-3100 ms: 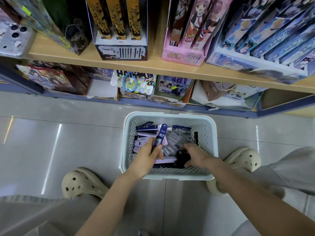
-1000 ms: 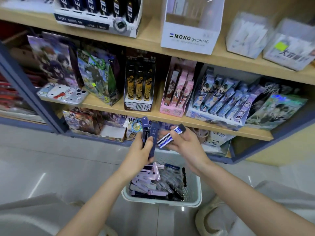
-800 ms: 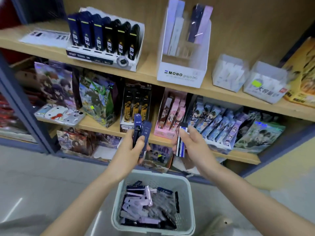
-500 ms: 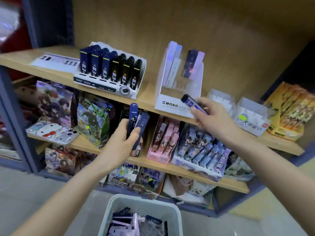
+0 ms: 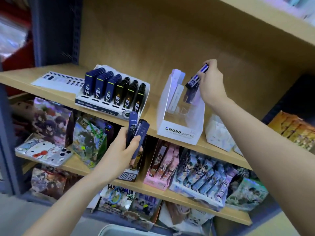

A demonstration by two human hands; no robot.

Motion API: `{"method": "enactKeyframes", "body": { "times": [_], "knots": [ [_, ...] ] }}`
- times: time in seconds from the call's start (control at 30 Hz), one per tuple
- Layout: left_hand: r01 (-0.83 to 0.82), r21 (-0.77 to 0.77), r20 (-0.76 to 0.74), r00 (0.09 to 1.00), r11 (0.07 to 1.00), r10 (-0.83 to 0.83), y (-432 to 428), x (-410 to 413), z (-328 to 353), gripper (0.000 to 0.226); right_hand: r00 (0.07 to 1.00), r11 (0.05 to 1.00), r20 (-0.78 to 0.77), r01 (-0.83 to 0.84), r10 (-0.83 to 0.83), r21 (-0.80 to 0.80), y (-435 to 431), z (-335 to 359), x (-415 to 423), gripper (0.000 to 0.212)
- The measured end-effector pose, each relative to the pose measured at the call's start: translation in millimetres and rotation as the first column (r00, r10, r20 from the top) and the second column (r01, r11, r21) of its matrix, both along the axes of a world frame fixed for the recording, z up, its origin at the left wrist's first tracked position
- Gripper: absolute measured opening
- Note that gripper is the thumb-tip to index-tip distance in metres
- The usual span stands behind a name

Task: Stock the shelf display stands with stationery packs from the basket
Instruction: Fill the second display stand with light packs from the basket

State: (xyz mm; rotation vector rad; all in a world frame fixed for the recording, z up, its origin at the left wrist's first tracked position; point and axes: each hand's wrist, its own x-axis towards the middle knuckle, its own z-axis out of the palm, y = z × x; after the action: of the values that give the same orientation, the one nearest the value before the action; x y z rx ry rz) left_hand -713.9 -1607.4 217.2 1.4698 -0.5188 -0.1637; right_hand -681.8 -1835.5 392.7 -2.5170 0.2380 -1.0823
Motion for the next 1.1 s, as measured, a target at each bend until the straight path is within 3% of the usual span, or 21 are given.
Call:
{"method": "enactKeyframes", "body": {
  "times": [0.1,0.27,0.37,0.53,0.8,0.93,1.0,1.1],
  "knots": [
    [-0.004,-0.011,0.004,1.000,1.000,0.004,-3.1,3.6,2.2,0.008,1.000,0.994,0.003,0.020,-0.020,-0.107,-4.3,4.2,12.6,0.027],
    [0.021,-0.060,0.010,1.000,0.998,-0.020,-10.9,7.9,5.9,0.007,0.976,0.959,-0.202,0.025,-0.085,-0.283,-13.4,4.6,24.5,0.019],
    [0.024,-0.091,0.017,1.000,0.996,-0.022,-14.5,9.7,7.5,0.007,0.967,0.937,-0.234,0.012,-0.100,-0.349,-13.7,4.4,30.4,0.017],
    [0.023,-0.104,0.017,1.000,0.994,-0.021,-15.6,13.1,7.2,0.007,0.978,0.940,-0.173,0.056,-0.120,-0.337,-17.0,6.3,32.7,0.015],
    [0.008,-0.093,0.034,0.999,0.996,-0.005,-12.0,12.6,9.4,0.007,0.966,0.831,-0.083,0.166,-0.246,-0.531,-14.1,2.5,33.9,0.024],
    [-0.016,-0.054,0.041,0.999,0.998,0.019,-10.6,15.3,11.1,0.008,0.969,0.883,-0.086,0.170,-0.230,-0.437,-9.1,-5.8,29.7,0.032],
    [-0.022,-0.053,0.009,1.000,0.998,0.023,-9.9,15.5,12.0,0.009,0.978,0.867,-0.028,0.171,-0.208,-0.468,-3.1,-9.1,20.1,0.033],
    [-0.003,-0.064,-0.043,0.999,0.998,0.000,-9.0,12.4,13.0,0.010,0.996,0.918,0.062,0.082,-0.062,-0.389,17.8,-19.3,-5.9,0.024]
  ]
}}
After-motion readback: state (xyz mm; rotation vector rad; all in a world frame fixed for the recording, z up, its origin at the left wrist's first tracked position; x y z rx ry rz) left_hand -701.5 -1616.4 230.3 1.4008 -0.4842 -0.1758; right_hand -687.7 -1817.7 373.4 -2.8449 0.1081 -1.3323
